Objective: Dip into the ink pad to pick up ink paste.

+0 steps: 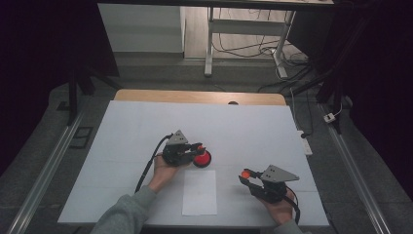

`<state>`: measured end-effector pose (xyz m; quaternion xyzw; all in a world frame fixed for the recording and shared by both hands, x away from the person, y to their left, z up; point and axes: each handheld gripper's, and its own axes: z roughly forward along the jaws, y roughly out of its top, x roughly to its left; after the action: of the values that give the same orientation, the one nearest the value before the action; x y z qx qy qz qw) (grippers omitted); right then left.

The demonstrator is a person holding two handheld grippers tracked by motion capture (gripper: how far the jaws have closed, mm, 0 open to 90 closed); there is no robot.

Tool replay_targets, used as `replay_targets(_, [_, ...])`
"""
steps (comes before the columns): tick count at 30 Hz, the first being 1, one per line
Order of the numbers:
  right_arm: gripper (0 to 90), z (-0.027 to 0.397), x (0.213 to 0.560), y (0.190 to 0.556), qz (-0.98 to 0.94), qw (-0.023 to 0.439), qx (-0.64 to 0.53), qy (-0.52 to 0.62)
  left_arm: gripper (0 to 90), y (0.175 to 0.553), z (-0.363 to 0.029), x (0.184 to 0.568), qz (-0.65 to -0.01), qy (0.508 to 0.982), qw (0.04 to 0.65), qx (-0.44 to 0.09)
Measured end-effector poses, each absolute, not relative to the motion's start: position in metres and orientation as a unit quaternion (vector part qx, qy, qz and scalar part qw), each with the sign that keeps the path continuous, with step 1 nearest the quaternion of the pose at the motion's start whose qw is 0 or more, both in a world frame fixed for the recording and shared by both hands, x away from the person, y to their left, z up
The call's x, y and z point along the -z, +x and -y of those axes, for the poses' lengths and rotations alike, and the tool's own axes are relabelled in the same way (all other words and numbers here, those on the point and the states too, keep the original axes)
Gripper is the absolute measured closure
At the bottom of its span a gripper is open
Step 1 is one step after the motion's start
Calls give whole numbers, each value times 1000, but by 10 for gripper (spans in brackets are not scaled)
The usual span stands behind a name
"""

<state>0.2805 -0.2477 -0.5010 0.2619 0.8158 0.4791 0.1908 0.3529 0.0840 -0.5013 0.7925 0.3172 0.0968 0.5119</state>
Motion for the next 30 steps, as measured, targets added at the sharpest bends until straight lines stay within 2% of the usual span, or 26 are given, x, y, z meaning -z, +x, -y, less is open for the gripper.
replay_targets(30, [644, 250, 502, 283, -814, 191, -479, 265, 726, 329, -109, 467, -306, 773, 551, -71])
